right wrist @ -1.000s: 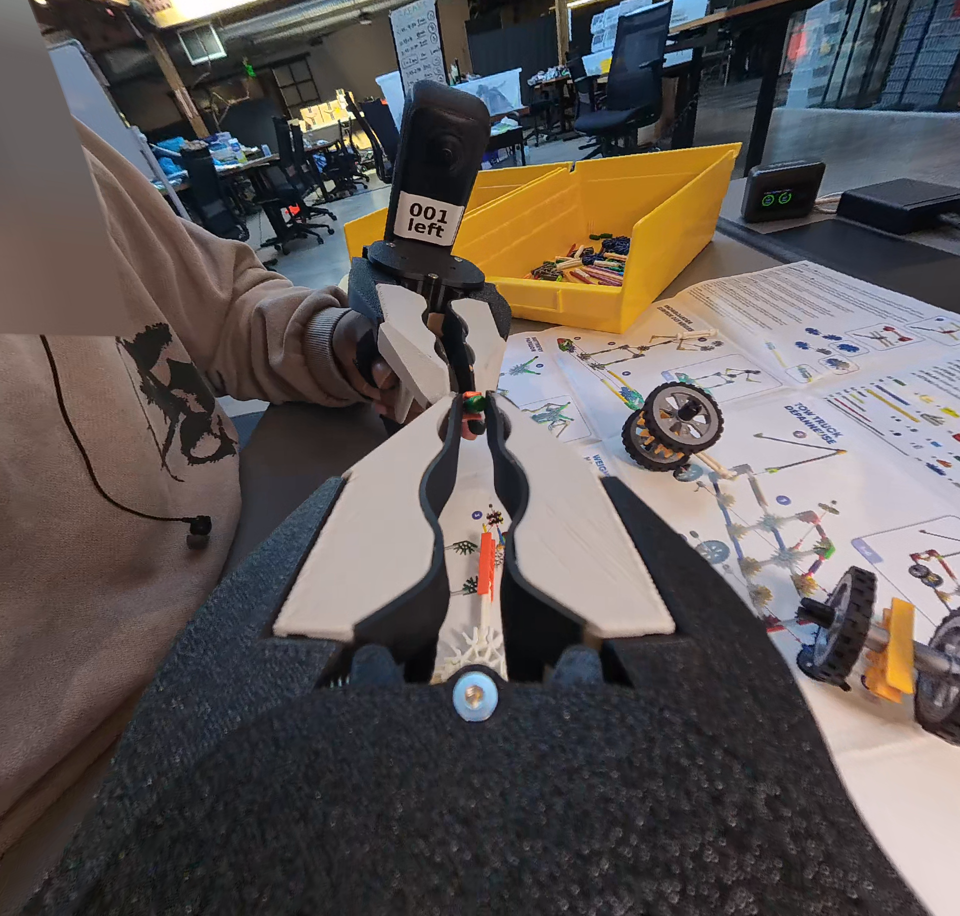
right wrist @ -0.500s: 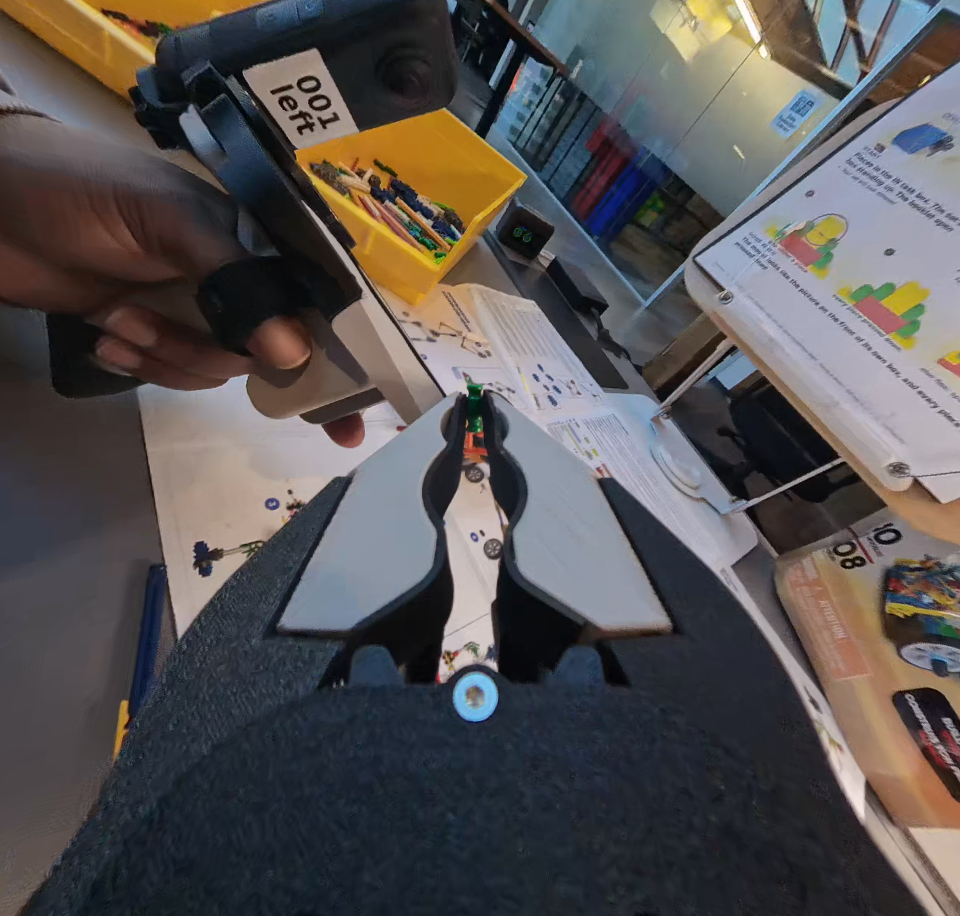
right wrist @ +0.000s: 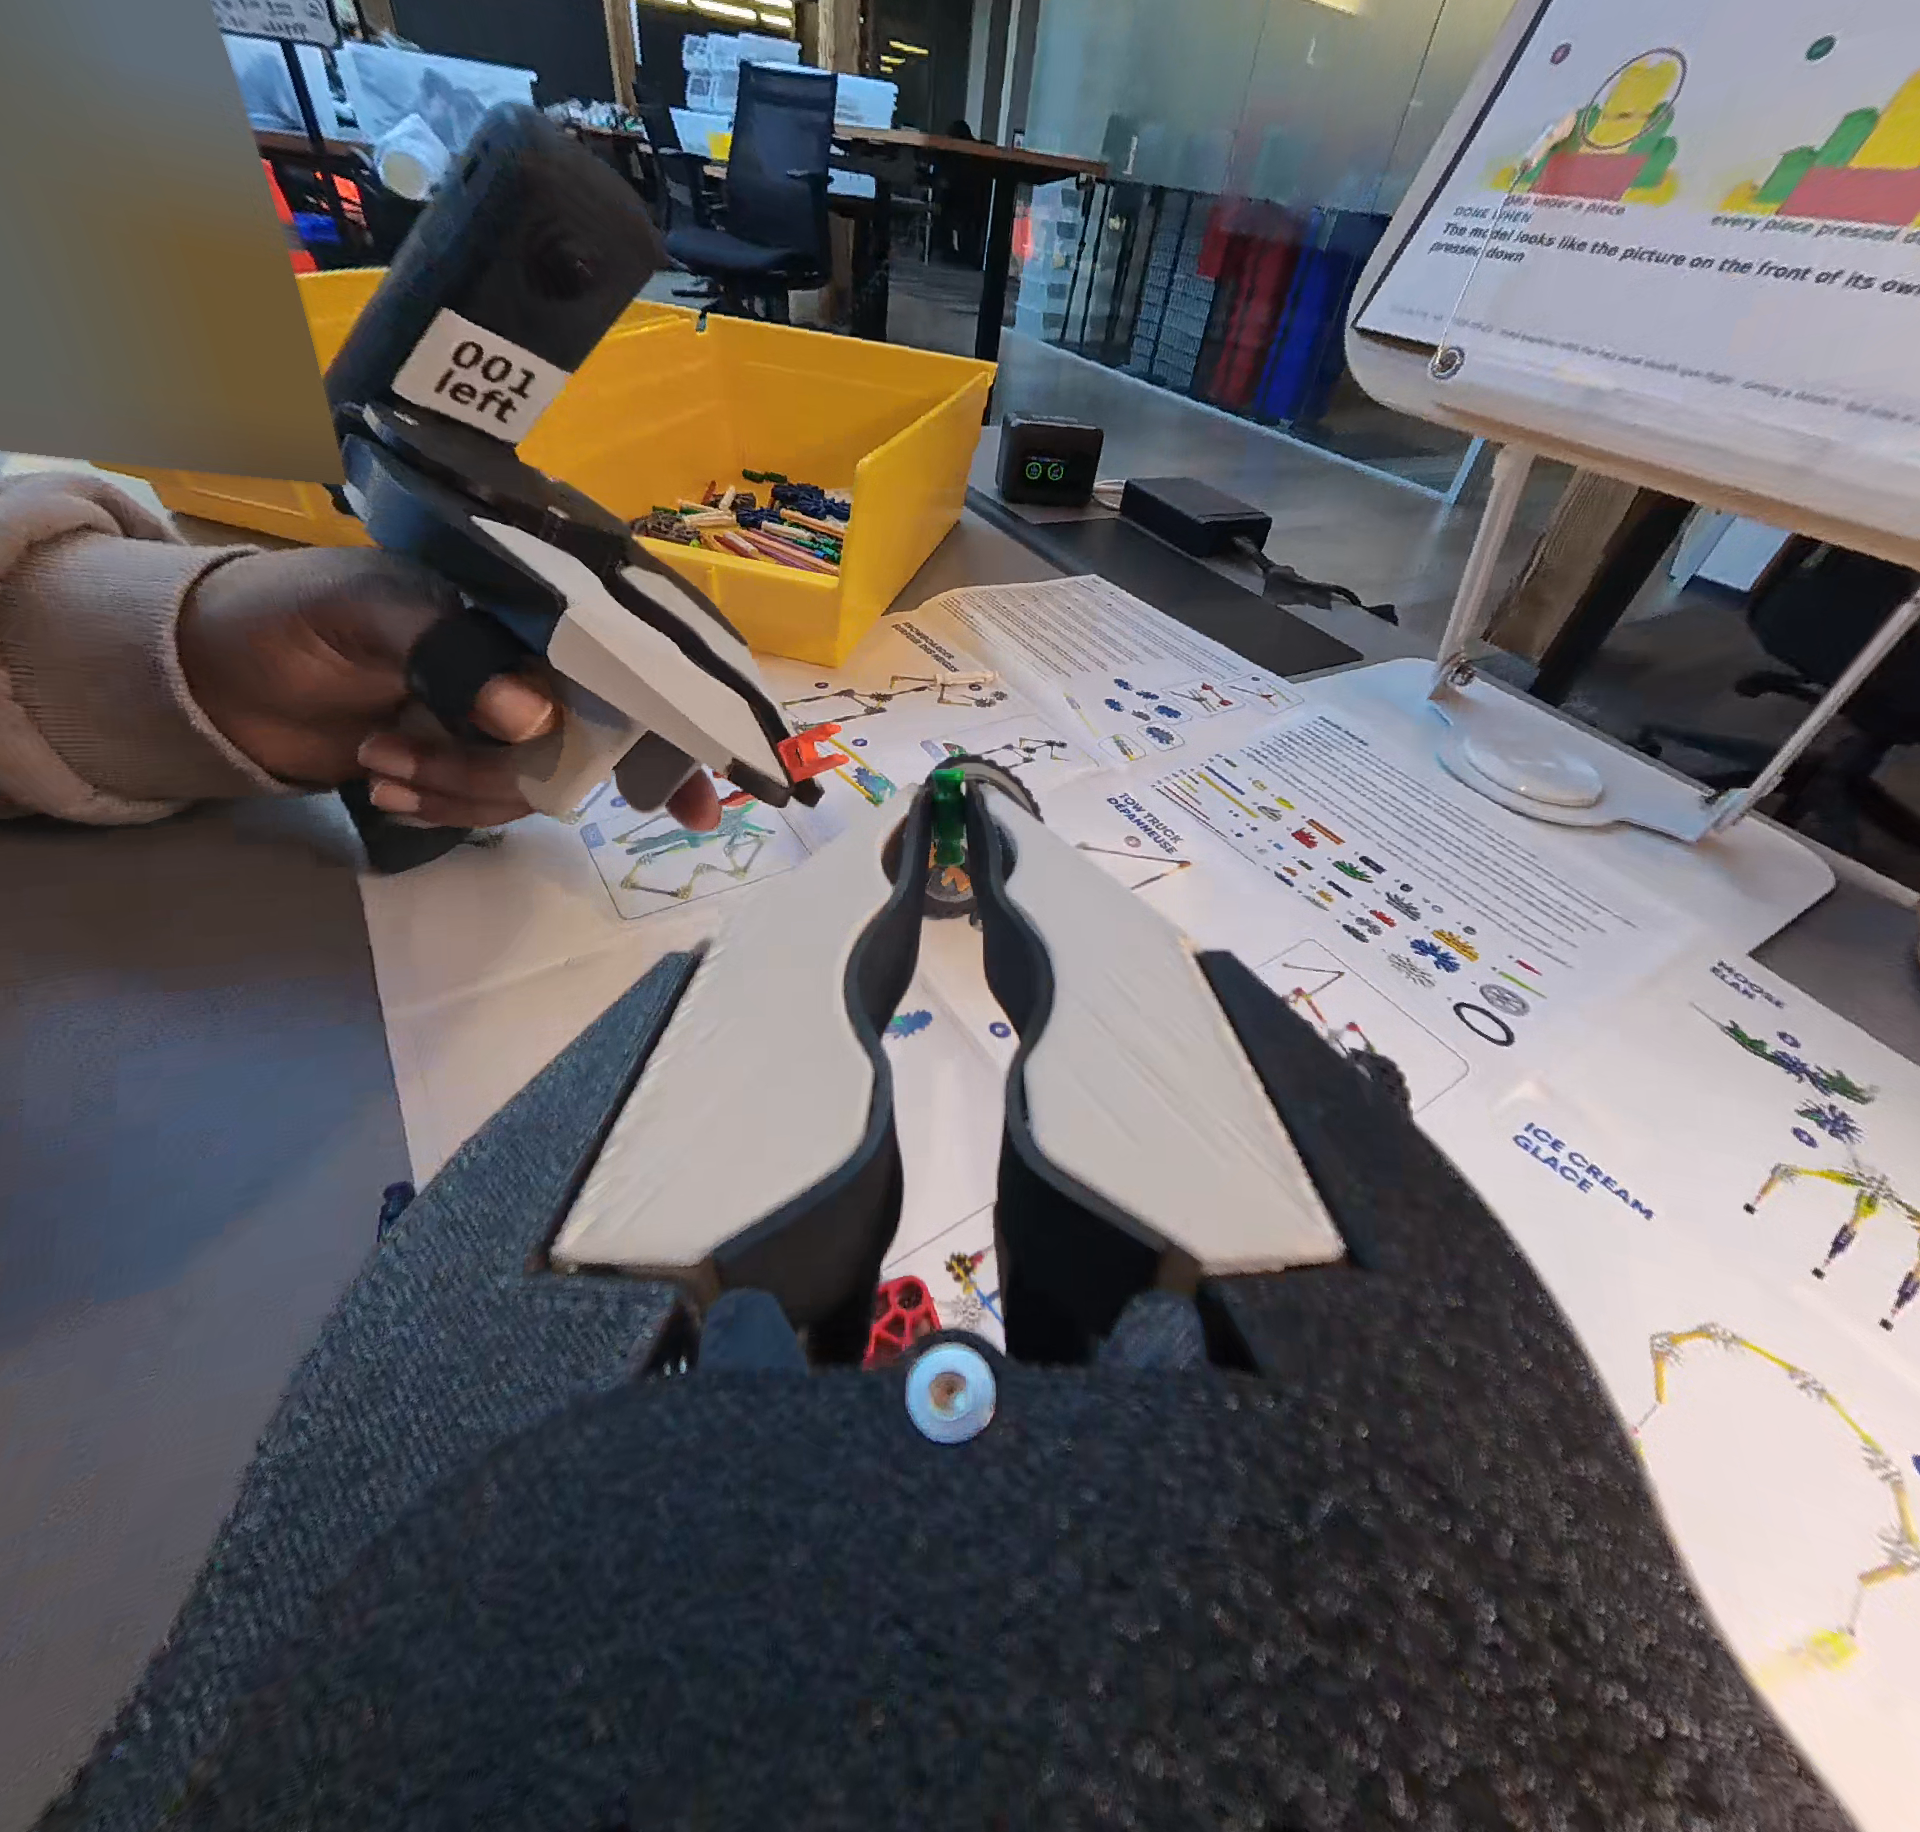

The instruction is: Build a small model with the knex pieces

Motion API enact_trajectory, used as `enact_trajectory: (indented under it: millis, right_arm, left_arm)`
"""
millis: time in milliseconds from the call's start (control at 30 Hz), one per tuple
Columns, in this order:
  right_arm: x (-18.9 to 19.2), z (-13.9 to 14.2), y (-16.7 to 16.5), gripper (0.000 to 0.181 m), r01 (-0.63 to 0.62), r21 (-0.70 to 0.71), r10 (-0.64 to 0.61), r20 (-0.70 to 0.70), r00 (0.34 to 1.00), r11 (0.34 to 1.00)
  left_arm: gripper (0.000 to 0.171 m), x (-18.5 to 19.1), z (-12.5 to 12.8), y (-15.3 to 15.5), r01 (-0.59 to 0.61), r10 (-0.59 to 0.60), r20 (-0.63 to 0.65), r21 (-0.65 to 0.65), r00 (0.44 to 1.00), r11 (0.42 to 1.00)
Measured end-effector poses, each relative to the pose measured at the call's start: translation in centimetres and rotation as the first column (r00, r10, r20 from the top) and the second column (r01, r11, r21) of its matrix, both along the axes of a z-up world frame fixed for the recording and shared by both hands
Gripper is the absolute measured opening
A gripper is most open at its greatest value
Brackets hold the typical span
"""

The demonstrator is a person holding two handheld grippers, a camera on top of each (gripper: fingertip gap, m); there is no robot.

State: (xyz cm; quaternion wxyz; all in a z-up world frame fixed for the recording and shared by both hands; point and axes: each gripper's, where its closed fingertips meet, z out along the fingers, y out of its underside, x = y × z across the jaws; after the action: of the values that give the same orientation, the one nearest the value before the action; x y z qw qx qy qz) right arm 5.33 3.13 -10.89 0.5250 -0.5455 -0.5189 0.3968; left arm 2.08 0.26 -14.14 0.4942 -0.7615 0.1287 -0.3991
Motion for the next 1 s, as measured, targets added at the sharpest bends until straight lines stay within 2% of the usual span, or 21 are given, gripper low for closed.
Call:
enact_trajectory:
  millis: [133, 267, 367, 533, 633, 733, 800, 900, 1000]
  right_arm:
    - [-0.1, -0.9, -0.2, 0.004, 0.002, 0.051, -0.004, 0.054, 0.999, 0.999]
    - [0.1, -1.2, -0.2, 0.004, 0.013, 0.059, -0.017, 0.069, 0.997, 0.998]
    - [0.9, 0.1, 0.6, 0.004, 0.056, 0.101, -0.061, 0.041, 0.997, 0.993]
    - [4.2, 4.4, 3.9, 0.004, 0.21, 0.147, -0.2, -0.077, 0.977, 0.967]
    - [8.9, 8.7, 7.1, 0.004, 0.364, 0.187, -0.334, -0.174, 0.926, 0.912]
    - [16.6, 13.6, 10.6, 0.004, 0.535, 0.184, -0.48, -0.272, 0.834, 0.825]
    - [22.2, 15.9, 12.8, 0.004, 0.622, 0.141, -0.564, -0.304, 0.768, 0.77]
    - [28.5, 17.3, 15.6, 0.004, 0.68, 0.1, -0.63, -0.3, 0.717, 0.726]
    - [31.7, 16.0, 18.3, 0.004, 0.688, 0.105, -0.661, -0.208, 0.721, 0.718]
  left_arm:
    - [0.004, -1.1, -0.8, 0.3, -0.021, 0.025, -0.116, 0.034, 0.993, 0.999]
    - [0.004, -1.3, -0.7, 0.3, -0.029, 0.036, -0.136, 0.052, 0.99, 0.998]
    - [0.004, -1.2, -0.4, 0.1, -0.024, 0.036, -0.153, 0.079, 0.988, 0.997]
    - [0.004, -1.7, -0.6, 0.5, -0.044, 0.08, -0.257, 0.142, 0.963, 0.989]
    - [0.004, -2.0, -0.5, 0.7, -0.058, 0.096, -0.257, 0.152, 0.962, 0.987]
    - [0.004, -2.4, -0.5, 0.9, -0.084, 0.118, -0.245, 0.144, 0.962, 0.986]
    - [0.004, -2.7, -0.6, 1.2, -0.107, 0.136, -0.239, 0.133, 0.961, 0.985]
    - [0.004, -3.2, -0.6, 1.5, -0.135, 0.162, -0.231, 0.128, 0.959, 0.983]
    - [0.004, -4.0, -0.3, 1.9, -0.185, 0.22, -0.248, 0.159, 0.943, 0.97]
